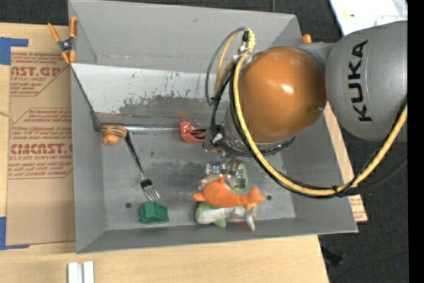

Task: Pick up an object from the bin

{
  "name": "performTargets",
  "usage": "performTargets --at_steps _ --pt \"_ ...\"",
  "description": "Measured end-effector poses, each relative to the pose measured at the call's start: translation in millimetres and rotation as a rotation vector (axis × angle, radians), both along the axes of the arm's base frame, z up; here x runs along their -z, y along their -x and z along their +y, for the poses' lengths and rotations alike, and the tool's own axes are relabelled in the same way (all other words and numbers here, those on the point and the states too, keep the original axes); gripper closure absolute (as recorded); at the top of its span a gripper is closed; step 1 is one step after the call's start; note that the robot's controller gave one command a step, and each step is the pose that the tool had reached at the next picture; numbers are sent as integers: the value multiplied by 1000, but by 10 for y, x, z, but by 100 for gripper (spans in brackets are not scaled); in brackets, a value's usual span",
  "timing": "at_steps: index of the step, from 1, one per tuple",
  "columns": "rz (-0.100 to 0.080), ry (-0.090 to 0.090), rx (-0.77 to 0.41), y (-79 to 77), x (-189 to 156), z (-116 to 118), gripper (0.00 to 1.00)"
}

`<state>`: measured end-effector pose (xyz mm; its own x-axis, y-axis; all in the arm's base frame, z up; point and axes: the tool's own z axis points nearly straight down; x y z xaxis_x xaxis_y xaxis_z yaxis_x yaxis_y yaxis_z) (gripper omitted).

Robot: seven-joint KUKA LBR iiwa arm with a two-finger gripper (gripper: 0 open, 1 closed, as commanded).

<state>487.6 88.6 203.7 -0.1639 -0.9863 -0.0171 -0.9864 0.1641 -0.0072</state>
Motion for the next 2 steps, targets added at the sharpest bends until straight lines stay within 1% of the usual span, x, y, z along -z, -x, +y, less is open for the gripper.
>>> performTargets --at_steps 1,2 --pt "-2 -2 -38 -240 202 -338 100" --pt "-3 -2 -171 -315 374 -436 100"
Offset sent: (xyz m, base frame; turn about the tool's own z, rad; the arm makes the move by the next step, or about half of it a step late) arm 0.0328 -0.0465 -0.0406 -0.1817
